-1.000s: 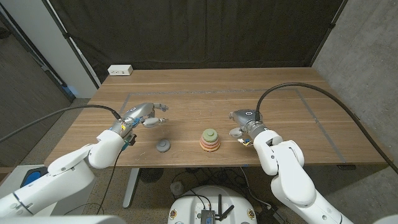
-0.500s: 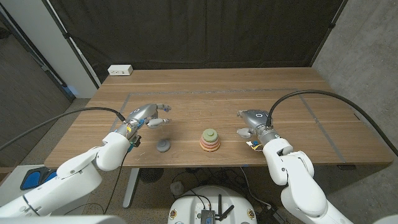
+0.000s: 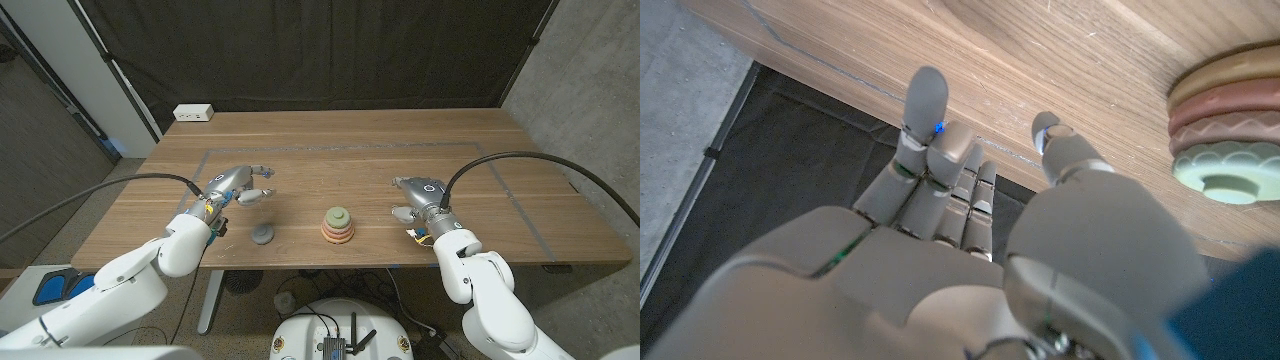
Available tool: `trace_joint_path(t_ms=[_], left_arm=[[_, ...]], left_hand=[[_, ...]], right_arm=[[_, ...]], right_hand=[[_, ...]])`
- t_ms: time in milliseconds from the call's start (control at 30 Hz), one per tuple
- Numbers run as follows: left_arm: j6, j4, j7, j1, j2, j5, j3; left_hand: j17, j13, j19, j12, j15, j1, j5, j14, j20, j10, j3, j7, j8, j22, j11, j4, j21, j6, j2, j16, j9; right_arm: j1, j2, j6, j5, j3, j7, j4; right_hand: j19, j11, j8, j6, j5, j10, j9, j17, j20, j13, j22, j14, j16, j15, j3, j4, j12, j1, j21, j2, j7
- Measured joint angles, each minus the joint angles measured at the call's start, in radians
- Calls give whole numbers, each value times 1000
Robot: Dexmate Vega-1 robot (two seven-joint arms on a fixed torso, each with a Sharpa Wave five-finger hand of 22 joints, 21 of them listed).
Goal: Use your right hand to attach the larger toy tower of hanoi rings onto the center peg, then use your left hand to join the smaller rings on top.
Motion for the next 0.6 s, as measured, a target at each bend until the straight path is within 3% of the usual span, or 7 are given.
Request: trace_joint_path(t_ms=[600], left_arm=[[47,-26,0,22,10,-4,-10]], left_hand=[[0,-3,0,-11,0,-5,0,0,0,-28,0,2,-8,-1,8,0,0,-20,-5,0,0]], right_arm=[[7,-44,-77,47,-8,-69,19]], right_hand=[[7,-1,6,8,0,1,5,-3,0,9,-2,0,0,0,0,0,0,5,0,5,-16]])
